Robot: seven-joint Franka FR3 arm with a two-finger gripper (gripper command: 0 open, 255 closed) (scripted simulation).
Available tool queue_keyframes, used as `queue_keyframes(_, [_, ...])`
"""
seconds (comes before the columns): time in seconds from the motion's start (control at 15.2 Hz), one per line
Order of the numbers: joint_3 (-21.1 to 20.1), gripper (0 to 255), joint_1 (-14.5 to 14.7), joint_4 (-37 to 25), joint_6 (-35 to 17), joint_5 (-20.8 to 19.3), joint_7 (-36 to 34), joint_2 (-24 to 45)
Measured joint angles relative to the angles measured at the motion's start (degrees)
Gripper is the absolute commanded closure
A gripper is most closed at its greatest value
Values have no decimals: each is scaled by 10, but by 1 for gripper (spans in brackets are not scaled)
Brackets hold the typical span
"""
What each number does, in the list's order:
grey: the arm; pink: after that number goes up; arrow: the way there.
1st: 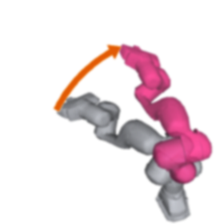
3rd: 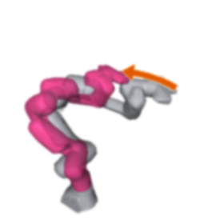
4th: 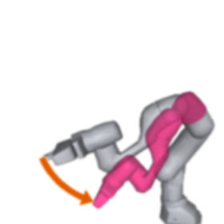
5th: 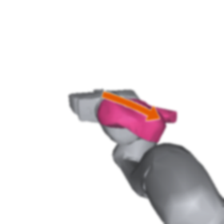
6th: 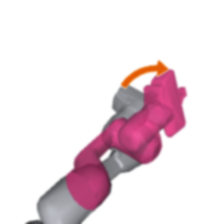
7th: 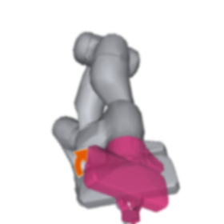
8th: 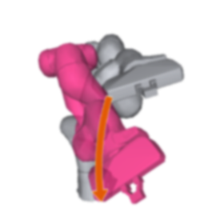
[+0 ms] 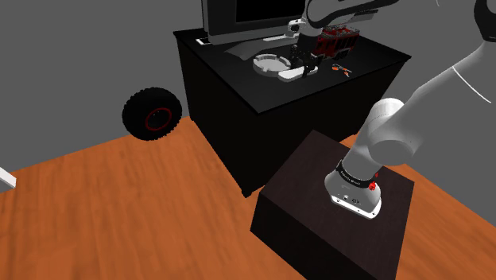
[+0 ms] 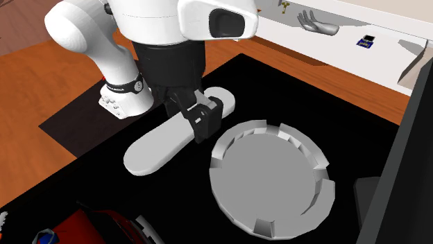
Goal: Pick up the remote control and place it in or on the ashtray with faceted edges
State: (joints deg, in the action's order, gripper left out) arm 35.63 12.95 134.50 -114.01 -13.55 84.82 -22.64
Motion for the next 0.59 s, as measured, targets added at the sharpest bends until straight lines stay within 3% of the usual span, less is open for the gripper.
queue_keyframes(0.59, [-18,255,0,-52,72,1,-5,-21])
